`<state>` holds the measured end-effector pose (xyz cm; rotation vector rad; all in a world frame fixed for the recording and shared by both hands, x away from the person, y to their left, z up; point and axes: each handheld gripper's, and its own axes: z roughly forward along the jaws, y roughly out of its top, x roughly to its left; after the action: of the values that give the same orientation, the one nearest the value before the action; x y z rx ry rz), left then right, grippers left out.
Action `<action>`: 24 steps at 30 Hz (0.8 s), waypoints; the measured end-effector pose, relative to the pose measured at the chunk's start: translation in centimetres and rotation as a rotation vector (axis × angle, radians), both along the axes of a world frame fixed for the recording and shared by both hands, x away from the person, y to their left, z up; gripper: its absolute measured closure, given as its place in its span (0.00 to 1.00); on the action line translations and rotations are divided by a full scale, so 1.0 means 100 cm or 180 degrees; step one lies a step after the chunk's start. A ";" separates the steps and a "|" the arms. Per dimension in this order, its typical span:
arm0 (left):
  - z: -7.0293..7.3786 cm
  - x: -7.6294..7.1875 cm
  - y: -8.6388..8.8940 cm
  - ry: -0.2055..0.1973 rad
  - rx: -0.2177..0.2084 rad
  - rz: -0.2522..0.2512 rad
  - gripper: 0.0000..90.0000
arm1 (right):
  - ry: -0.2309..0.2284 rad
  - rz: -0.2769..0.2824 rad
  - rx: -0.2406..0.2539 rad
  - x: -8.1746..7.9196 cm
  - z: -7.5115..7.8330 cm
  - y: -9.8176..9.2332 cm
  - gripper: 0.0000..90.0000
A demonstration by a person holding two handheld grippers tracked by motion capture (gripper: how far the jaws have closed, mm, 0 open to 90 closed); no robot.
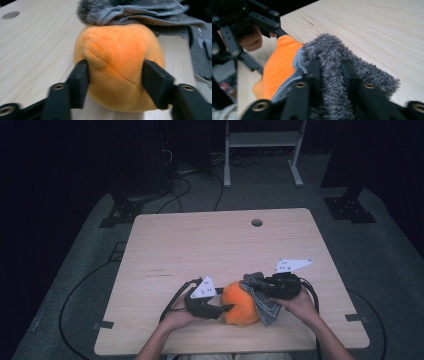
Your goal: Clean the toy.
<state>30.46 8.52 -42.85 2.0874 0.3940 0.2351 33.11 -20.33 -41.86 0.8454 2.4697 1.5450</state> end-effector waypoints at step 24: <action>0.004 0.015 -0.006 0.0337 -0.0201 0.0154 0.55 | -0.0486 0.0109 -0.0161 -0.027 -0.001 -0.005 0.74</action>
<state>31.93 7.96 -42.49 2.0351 0.5097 0.1392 30.38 -20.82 -41.96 0.6549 2.4150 1.4906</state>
